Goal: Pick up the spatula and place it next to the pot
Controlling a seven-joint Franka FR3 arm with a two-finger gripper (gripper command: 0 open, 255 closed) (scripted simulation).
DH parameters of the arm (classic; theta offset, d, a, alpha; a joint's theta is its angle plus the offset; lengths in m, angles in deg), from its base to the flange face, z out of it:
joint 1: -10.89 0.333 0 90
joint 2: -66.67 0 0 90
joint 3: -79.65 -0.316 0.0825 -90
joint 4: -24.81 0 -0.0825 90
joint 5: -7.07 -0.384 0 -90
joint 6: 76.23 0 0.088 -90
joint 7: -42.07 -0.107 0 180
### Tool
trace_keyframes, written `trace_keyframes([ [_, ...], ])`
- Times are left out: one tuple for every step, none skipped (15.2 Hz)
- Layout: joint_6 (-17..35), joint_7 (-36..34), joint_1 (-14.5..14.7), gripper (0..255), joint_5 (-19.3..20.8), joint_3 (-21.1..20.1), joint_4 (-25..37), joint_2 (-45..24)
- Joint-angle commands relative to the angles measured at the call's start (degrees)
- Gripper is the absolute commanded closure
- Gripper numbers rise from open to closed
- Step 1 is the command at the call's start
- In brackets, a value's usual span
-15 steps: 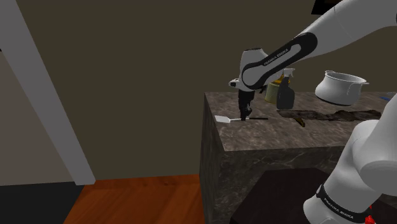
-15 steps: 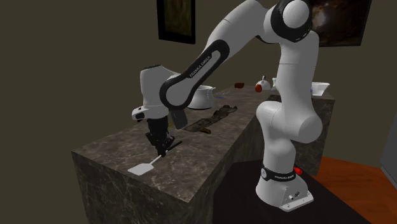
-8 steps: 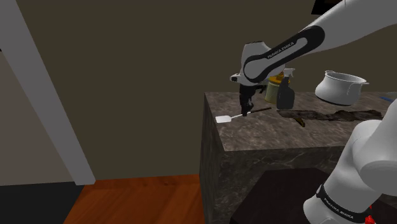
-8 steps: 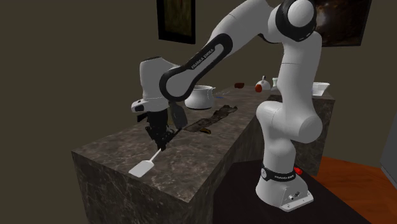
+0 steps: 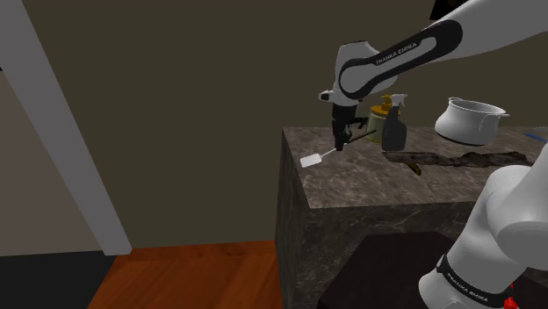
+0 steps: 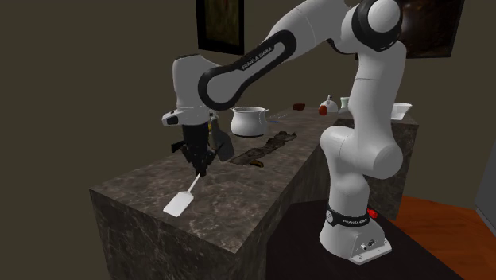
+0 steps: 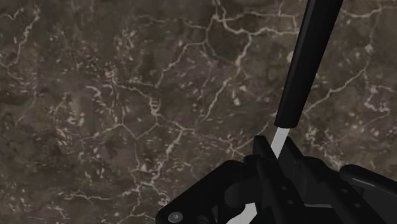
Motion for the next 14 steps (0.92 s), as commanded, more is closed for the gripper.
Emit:
trace_keyframes([
  [-1.6,0.0,0.0,255,0.1,-0.1,1.0,0.6],
  [-2.4,0.0,0.0,255,0.1,-0.2,1.5,1.0],
  [-3.2,0.0,0.0,255,0.1,-0.2,2.0,1.3],
  [-4.0,0.0,0.0,255,0.2,-0.3,2.5,1.6],
  [-4.8,0.0,0.0,255,0.2,-0.4,3.0,1.9],
  [-5.6,0.0,0.0,255,0.2,-0.4,3.5,2.1],
  [-6.4,0.0,0.1,255,0.2,-0.5,4.1,2.4],
  [-7.2,0.0,0.1,255,0.2,-0.6,4.6,2.7],
  [-8.0,0.0,0.1,255,0.2,-0.6,5.2,2.9],
  [-8.8,0.0,0.1,255,0.2,-0.7,5.7,3.1],
  [-9.6,0.0,0.1,255,0.2,-0.8,6.3,3.3],
  [-10.4,0.0,0.1,255,0.2,-0.8,6.9,3.5],
  [-11.2,0.0,0.1,255,0.2,-0.9,7.5,3.7],
  [-12.0,0.1,0.2,255,0.2,-1.0,8.2,3.8],
])
